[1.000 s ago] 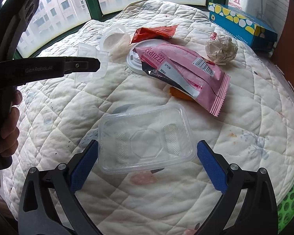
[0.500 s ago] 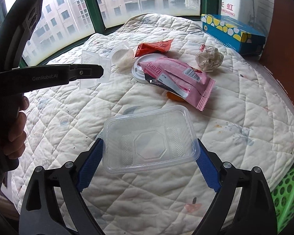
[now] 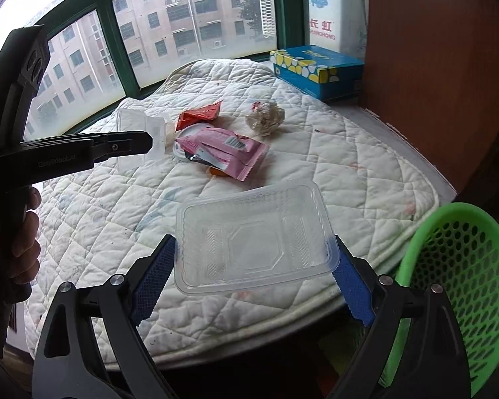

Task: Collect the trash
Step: 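Drop the clear lid in the green basket while the left tool drops a clear cup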

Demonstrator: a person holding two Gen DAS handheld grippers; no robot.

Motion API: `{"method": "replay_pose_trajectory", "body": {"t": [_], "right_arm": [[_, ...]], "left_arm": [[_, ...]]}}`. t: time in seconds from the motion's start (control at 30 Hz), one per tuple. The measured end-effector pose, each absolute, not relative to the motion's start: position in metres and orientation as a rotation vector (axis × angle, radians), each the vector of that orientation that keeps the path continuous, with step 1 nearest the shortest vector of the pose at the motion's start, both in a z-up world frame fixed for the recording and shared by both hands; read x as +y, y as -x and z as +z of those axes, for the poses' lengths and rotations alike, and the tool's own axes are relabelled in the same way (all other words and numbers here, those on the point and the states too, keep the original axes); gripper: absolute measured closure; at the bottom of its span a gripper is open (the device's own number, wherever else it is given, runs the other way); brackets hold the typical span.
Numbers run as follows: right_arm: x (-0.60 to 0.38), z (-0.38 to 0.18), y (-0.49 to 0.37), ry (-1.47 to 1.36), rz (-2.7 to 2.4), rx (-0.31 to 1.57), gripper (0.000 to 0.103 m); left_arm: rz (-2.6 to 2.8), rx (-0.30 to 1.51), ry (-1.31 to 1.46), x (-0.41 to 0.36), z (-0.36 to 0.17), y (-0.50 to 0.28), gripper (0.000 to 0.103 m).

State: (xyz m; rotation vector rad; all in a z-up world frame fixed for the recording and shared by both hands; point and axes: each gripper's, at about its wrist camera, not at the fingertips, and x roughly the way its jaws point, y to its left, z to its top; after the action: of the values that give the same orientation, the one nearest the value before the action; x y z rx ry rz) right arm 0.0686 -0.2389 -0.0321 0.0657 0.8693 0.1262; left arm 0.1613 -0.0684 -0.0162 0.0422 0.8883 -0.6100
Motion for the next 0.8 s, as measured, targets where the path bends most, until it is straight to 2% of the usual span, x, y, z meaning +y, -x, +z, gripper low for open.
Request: {"method": "replay_pose_trajectory", "body": {"t": [0.37, 0.8], "right_arm": [[-0.338, -0.017, -0.018, -0.148, -0.085, 0.836, 0.014], [-0.418, -0.025, 0.026, -0.231, -0.242, 0.844, 0.013]], "left_arm": [[-0.754, 0.862, -0.087, -0.146, 0.005, -0.131, 0.099], [-0.891, 0.853, -0.145, -0.225, 0.015, -0.102, 0.099]]}}
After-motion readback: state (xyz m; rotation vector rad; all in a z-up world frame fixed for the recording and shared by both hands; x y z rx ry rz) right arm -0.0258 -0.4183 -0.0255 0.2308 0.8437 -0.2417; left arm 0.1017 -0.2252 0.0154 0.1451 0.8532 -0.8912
